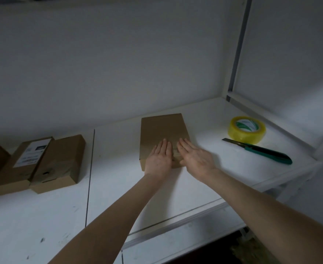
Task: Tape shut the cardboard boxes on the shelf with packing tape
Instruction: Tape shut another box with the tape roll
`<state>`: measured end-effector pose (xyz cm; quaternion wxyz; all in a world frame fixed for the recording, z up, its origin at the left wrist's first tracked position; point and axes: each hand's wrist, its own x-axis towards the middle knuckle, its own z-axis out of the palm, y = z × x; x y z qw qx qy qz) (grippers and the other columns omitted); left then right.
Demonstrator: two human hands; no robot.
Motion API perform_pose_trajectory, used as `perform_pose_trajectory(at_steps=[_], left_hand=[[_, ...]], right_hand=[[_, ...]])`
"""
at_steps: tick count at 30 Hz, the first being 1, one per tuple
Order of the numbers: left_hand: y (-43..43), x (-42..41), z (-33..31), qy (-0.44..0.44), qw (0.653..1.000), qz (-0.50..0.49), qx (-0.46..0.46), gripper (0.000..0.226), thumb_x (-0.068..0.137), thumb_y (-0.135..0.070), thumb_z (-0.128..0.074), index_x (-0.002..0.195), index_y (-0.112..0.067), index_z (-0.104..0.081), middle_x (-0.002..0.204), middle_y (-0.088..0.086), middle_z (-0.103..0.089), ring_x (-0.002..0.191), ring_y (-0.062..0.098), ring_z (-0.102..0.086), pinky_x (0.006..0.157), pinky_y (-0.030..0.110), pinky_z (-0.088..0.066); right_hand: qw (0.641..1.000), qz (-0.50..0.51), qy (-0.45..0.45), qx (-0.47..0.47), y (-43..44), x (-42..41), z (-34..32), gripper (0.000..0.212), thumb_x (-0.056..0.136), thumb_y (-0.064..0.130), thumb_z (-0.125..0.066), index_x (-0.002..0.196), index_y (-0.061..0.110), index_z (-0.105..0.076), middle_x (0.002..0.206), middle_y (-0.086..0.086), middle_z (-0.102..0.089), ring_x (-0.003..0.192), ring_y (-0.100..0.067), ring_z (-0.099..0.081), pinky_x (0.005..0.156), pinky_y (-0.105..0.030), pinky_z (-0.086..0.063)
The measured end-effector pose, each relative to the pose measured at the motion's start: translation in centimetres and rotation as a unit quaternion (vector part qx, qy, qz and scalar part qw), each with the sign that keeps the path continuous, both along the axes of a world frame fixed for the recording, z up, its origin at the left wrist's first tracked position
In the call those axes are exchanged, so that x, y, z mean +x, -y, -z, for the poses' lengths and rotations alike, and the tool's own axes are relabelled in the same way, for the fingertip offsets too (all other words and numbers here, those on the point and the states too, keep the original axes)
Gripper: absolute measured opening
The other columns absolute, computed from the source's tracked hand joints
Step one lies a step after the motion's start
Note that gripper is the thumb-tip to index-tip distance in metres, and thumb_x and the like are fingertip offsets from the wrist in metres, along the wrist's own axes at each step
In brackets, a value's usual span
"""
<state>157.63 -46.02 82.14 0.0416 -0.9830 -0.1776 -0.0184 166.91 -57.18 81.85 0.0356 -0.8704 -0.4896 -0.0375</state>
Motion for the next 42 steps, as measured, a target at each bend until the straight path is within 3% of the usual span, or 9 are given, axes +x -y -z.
perform_pose_trajectory(at_steps=[8,15,19,23,27,29,32,35,42], left_hand=[[0.6,0.6,0.1,-0.001,0.999,-0.038,-0.011,0.061,0.104,-0.03,-0.023,0.15,-0.002,0.005,0.16,0.015,0.005,0.148,0.024,0.003,0.12,0.034,0.0],[0.7,1.1,-0.8,-0.024,0.999,-0.035,-0.022,0.062,0.103,-0.026,-0.027,0.151,-0.009,0.007,0.16,0.013,0.008,0.148,0.024,0.005,0.121,0.034,-0.002],[1.0,1.7,-0.6,-0.023,0.999,-0.018,-0.025,0.062,0.103,-0.029,-0.026,0.151,-0.007,0.006,0.16,0.009,0.008,0.148,0.021,0.005,0.121,0.034,-0.001],[1.0,1.8,-0.4,-0.029,0.999,-0.018,-0.029,0.063,0.102,-0.03,-0.029,0.152,-0.008,0.004,0.16,0.014,0.006,0.148,0.024,0.004,0.121,0.035,-0.003],[0.6,2.1,-0.7,-0.041,0.998,-0.028,-0.024,0.061,0.101,-0.014,-0.028,0.152,-0.009,0.006,0.159,0.018,0.008,0.148,0.028,0.002,0.12,0.035,-0.006],[0.7,2.5,-1.4,-0.052,0.996,-0.049,-0.044,0.066,0.099,-0.012,-0.033,0.152,-0.011,0.006,0.158,0.021,0.007,0.148,0.031,0.001,0.12,0.037,-0.008],[1.3,4.0,-2.3,-0.033,0.997,-0.04,-0.057,0.074,0.096,-0.025,-0.047,0.152,-0.01,-0.002,0.158,0.022,0.003,0.147,0.032,0.001,0.12,0.039,-0.01],[3.3,5.8,-2.9,0.058,0.997,0.036,-0.035,0.064,0.092,-0.023,-0.049,0.149,-0.01,-0.021,0.159,0.013,-0.012,0.148,0.024,-0.005,0.117,0.033,-0.014],[8.6,9.1,-1.3,0.03,0.988,0.068,-0.136,0.055,0.095,-0.013,-0.044,0.147,-0.012,-0.028,0.159,0.004,-0.015,0.147,0.019,-0.013,0.113,0.036,-0.028]], right_hand=[[0.997,0.073,-0.03,0.01,-0.5,-0.1,0.0,0.074,0.102,0.042,-0.039,0.155,0.008,-0.001,0.164,-0.005,0.005,0.15,-0.014,0.0,0.113,-0.029,-0.028],[0.998,0.059,-0.031,0.0,-0.7,0.6,-0.3,0.073,0.101,0.038,-0.044,0.156,0.012,-0.004,0.164,-0.005,0.001,0.151,-0.017,-0.002,0.118,-0.029,-0.017],[0.998,0.05,-0.029,-0.001,-0.9,1.1,0.9,0.064,0.104,0.027,-0.036,0.156,0.017,-0.002,0.164,-0.001,0.003,0.151,-0.018,0.002,0.119,-0.031,-0.022],[0.998,0.043,-0.04,-0.009,-0.9,1.2,0.8,0.066,0.103,0.032,-0.04,0.156,0.017,-0.003,0.164,-0.001,0.001,0.151,-0.017,0.001,0.119,-0.031,-0.023],[0.989,0.088,-0.11,0.052,0.7,1.7,-1.8,0.059,0.099,0.048,-0.042,0.149,0.019,-0.033,0.157,-0.002,-0.028,0.142,-0.021,-0.03,0.108,-0.036,-0.035],[0.98,0.145,-0.079,0.109,2.8,3.2,-2.7,0.047,0.099,0.045,-0.045,0.138,0.018,-0.047,0.141,-0.006,-0.044,0.131,-0.024,-0.042,0.101,-0.035,-0.038],[0.957,0.253,-0.05,0.132,7.1,6.4,-2.8,0.041,0.097,0.038,-0.052,0.132,0.016,-0.048,0.134,-0.01,-0.044,0.128,-0.026,-0.04,0.099,-0.035,-0.038],[0.931,0.344,-0.065,0.098,11.7,9.2,-2.1,0.052,0.095,0.038,-0.057,0.135,0.008,-0.042,0.135,-0.015,-0.043,0.125,-0.03,-0.042,0.099,-0.039,-0.04],[0.935,0.337,-0.109,0.007,16.6,11.7,1.0,0.045,0.101,0.041,-0.04,0.133,0.01,-0.044,0.131,-0.013,-0.051,0.124,-0.03,-0.047,0.102,-0.041,-0.039]])
